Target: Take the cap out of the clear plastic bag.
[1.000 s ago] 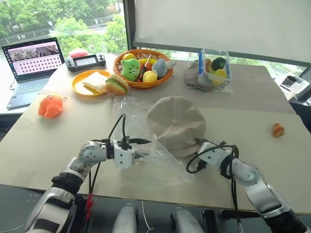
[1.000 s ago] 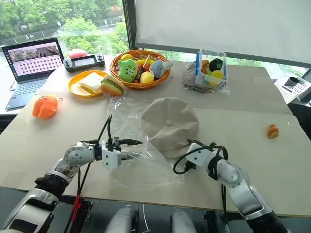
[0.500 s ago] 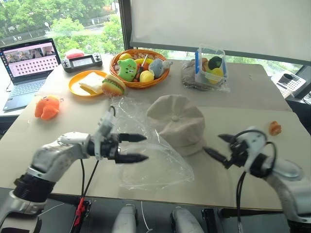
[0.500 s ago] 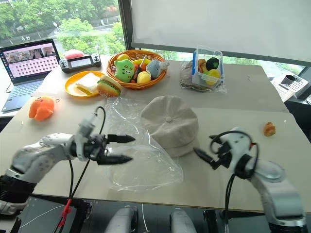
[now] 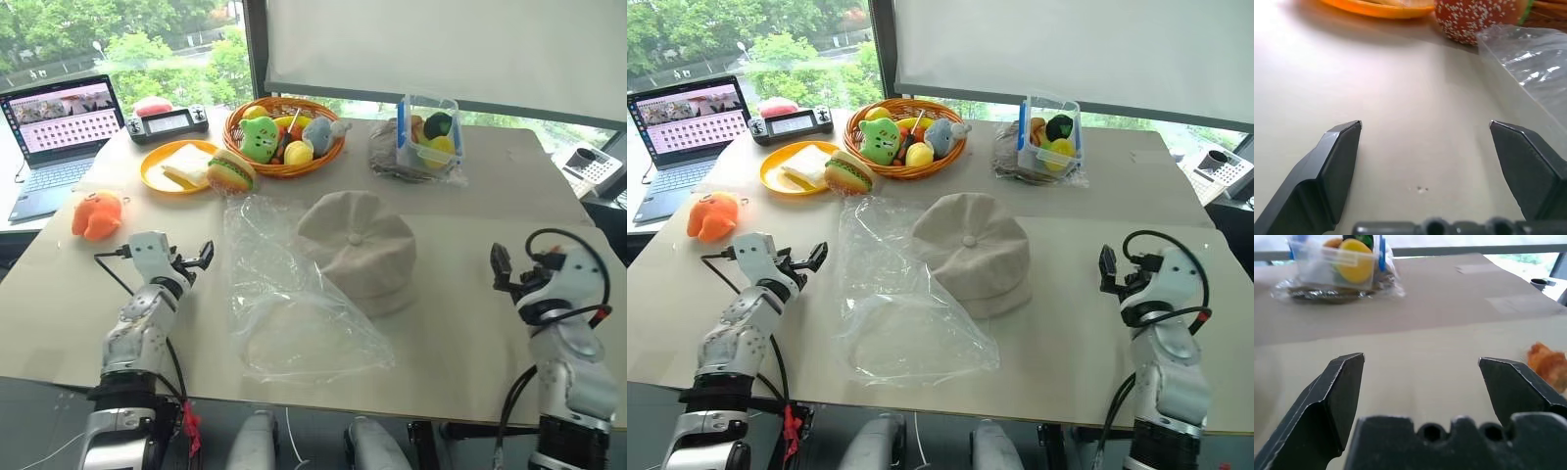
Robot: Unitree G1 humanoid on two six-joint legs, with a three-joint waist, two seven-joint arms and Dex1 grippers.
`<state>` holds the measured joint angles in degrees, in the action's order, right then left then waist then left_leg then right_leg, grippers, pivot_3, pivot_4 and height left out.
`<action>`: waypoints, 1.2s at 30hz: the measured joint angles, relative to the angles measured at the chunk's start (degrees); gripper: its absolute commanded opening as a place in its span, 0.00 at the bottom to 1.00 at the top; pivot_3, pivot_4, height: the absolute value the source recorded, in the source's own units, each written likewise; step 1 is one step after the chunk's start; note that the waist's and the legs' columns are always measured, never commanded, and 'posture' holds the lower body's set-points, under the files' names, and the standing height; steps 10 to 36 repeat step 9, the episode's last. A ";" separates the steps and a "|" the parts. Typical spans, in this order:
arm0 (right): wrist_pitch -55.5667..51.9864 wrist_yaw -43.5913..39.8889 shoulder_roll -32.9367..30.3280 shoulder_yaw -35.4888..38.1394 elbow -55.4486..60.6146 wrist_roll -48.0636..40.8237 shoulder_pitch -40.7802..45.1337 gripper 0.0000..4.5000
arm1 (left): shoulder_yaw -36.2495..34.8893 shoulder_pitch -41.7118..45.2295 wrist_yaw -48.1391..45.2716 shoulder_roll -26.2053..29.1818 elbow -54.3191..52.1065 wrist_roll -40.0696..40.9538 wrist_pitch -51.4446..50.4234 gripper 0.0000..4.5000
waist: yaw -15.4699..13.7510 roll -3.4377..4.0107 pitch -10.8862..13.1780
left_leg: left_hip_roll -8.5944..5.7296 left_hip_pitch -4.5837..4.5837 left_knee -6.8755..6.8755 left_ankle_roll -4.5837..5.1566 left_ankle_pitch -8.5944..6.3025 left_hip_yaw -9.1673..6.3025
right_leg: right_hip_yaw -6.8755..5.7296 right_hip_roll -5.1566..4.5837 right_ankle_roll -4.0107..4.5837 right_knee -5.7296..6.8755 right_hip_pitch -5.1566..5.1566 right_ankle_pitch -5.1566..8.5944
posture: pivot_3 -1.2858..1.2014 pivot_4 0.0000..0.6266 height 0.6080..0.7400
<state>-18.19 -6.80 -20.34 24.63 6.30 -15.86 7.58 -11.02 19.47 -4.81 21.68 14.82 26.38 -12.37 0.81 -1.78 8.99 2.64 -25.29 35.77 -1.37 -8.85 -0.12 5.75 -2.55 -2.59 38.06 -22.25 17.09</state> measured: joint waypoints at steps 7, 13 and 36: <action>7.70 0.43 -1.58 -0.70 -9.12 4.15 1.81 1.00 | -0.07 2.86 4.30 -4.35 6.20 -9.22 9.01 1.00 | 0.08 0.00 0.00 | 0.00 0.10 0.08 0.01 0.01 -0.01 | -0.01 0.04 -0.03 0.02 0.12 -0.05 | 0.52 0.24 1.00; 8.14 -0.49 -2.15 -1.07 -10.92 4.30 2.77 1.00 | -0.08 3.75 4.53 -5.05 6.97 -10.51 10.12 1.00 | 0.22 0.00 0.00 | 0.00 0.09 0.07 0.01 0.01 -0.01 | 0.00 0.03 -0.03 0.01 0.12 -0.05 | 0.52 0.24 1.00; 8.14 -0.49 -2.15 -1.07 -10.92 4.30 2.77 1.00 | -0.08 3.75 4.53 -5.05 6.97 -10.51 10.12 1.00 | 0.22 0.00 0.00 | 0.00 0.09 0.07 0.01 0.01 -0.01 | 0.00 0.03 -0.03 0.01 0.12 -0.05 | 0.52 0.24 1.00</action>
